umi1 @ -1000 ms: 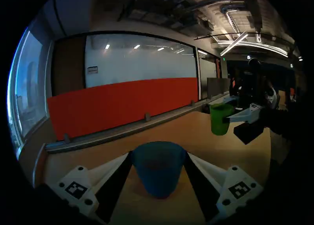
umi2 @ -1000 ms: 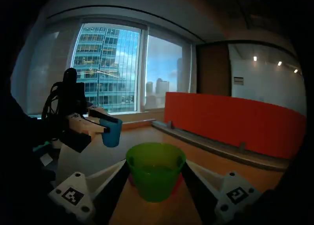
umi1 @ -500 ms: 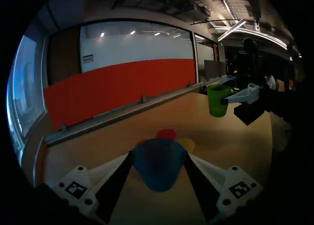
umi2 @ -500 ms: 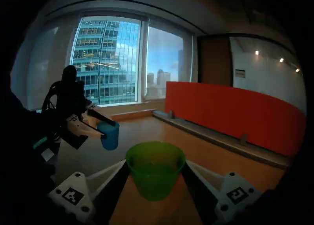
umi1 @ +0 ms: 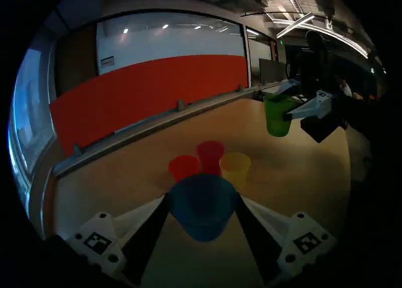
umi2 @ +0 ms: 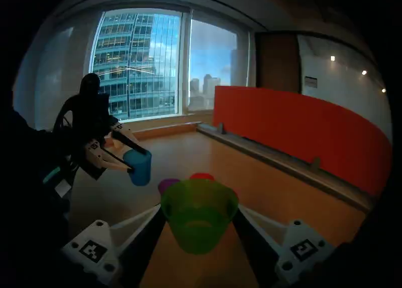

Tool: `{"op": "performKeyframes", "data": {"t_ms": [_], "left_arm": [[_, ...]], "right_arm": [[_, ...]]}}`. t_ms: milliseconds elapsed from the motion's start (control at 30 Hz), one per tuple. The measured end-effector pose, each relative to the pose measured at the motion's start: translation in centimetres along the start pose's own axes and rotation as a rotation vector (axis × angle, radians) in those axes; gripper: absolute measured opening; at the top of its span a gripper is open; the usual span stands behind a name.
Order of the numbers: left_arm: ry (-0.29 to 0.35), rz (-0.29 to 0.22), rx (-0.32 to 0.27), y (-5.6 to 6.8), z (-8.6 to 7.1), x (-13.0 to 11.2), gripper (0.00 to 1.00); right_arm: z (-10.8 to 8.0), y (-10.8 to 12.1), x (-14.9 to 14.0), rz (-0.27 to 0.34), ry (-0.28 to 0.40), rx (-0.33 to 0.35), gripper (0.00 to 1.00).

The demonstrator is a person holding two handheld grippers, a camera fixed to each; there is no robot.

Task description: Pour water

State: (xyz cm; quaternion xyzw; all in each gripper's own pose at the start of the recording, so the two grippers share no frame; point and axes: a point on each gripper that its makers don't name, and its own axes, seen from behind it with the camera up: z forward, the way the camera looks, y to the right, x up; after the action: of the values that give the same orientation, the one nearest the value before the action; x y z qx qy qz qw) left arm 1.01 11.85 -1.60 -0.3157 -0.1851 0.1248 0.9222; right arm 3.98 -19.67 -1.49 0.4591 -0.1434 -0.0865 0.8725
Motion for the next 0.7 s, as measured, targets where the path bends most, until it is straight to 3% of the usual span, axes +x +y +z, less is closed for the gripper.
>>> {"op": "performKeyframes", "data": {"t_ms": [700], "left_arm": [[-0.138, 0.0, -0.055, 0.9, 2.1, -6.0, 0.9]], "right_arm": [[1.5, 0.3, -4.0, -0.002, -0.113, 0.016, 0.9]]}}
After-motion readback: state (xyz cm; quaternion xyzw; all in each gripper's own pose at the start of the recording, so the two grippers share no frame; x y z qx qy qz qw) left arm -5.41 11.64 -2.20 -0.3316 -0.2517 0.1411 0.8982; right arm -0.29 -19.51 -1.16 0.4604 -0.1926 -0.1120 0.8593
